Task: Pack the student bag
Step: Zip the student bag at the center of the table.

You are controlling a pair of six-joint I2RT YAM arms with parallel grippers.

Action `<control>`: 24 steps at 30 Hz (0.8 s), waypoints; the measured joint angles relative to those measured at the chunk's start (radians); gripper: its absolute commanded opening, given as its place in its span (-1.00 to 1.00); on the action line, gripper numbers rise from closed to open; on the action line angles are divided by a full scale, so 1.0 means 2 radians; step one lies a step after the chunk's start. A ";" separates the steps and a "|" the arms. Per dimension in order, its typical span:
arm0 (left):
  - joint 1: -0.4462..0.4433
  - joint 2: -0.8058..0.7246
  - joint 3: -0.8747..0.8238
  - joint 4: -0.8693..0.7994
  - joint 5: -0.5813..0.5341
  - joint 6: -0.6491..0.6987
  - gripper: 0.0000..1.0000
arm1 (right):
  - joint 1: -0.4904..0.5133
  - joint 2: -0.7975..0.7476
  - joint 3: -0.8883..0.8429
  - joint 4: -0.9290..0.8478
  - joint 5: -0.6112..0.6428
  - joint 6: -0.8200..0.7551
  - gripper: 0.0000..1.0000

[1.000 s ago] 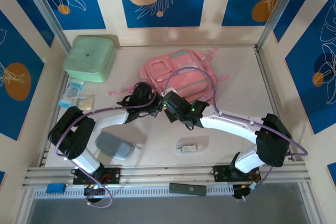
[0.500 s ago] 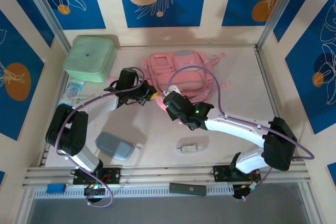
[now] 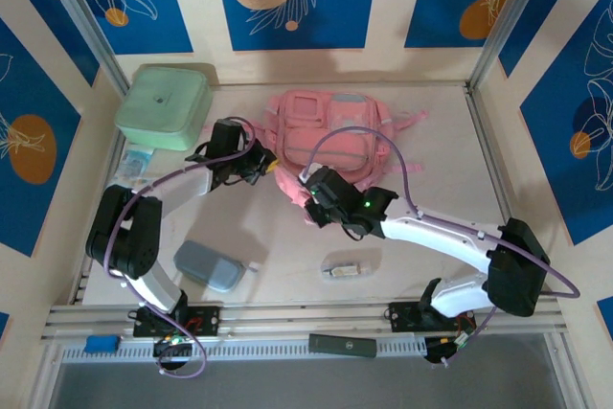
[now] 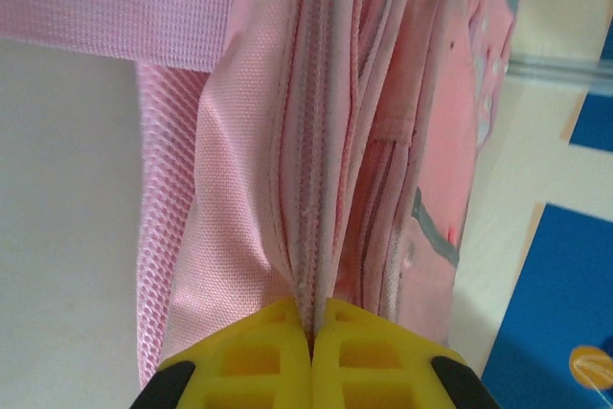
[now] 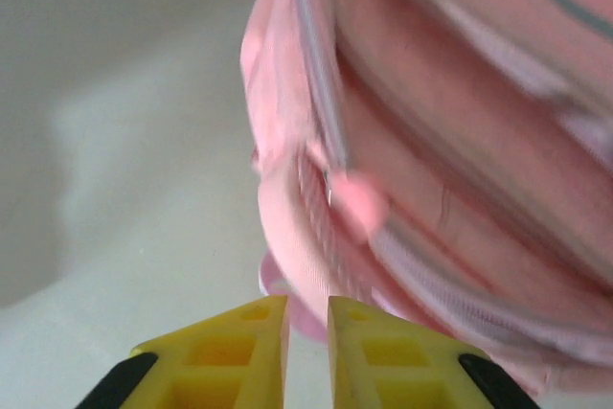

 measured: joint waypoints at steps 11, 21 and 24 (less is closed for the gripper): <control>-0.013 -0.002 -0.001 0.010 -0.035 -0.010 -1.00 | -0.091 -0.076 -0.021 -0.048 -0.103 0.095 -0.43; -0.039 -0.026 -0.005 0.008 -0.066 -0.009 -1.00 | -0.143 0.000 0.087 -0.109 -0.213 0.252 -0.06; -0.046 -0.034 -0.009 0.008 -0.076 -0.009 -1.00 | -0.151 0.035 0.123 -0.137 -0.206 0.299 -0.02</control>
